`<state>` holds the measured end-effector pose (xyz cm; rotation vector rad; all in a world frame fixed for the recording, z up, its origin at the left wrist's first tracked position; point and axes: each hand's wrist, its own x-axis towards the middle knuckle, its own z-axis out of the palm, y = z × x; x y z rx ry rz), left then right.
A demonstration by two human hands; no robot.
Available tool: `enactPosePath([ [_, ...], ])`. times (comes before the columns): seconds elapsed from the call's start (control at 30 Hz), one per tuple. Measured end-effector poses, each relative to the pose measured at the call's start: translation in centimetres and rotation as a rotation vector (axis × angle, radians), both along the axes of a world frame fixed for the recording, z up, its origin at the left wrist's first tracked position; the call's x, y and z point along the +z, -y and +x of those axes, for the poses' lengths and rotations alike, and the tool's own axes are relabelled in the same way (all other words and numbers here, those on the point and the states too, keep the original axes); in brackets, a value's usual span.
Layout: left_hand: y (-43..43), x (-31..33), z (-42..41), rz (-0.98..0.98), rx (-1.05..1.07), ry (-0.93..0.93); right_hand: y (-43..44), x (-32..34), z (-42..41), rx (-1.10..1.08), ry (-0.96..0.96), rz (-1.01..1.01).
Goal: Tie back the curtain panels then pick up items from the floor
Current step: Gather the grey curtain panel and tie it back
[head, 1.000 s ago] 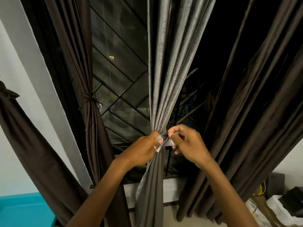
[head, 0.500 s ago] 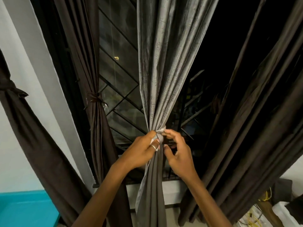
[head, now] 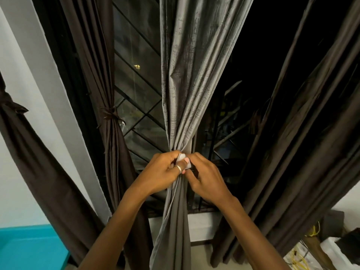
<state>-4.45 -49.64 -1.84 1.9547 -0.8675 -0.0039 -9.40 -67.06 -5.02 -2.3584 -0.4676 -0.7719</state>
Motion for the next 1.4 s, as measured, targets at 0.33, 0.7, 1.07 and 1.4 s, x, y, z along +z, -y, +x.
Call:
enactPosePath([
  [0.33, 0.7, -0.7, -0.5, 0.13, 0.228, 0.402, 0.1, 0.7, 0.6, -0.022, -0.187, -0.059],
  [0.7, 2.4, -1.4, -1.8, -0.044, 0.427, 0.176, 0.6, -0.4, -1.4, -0.337, -0.035, 0.02],
  [1.07, 3.6, -1.5, -3.0, -0.12, 0.454, 0.036, -0.7, -1.5, -3.4, 0.094, -0.559, 1.326],
  [1.4, 4.4, -3.4, -5.3, -0.341, 0.578, 0.187, -0.9, -2.7, -3.3, 0.021, -0.504, 1.376],
])
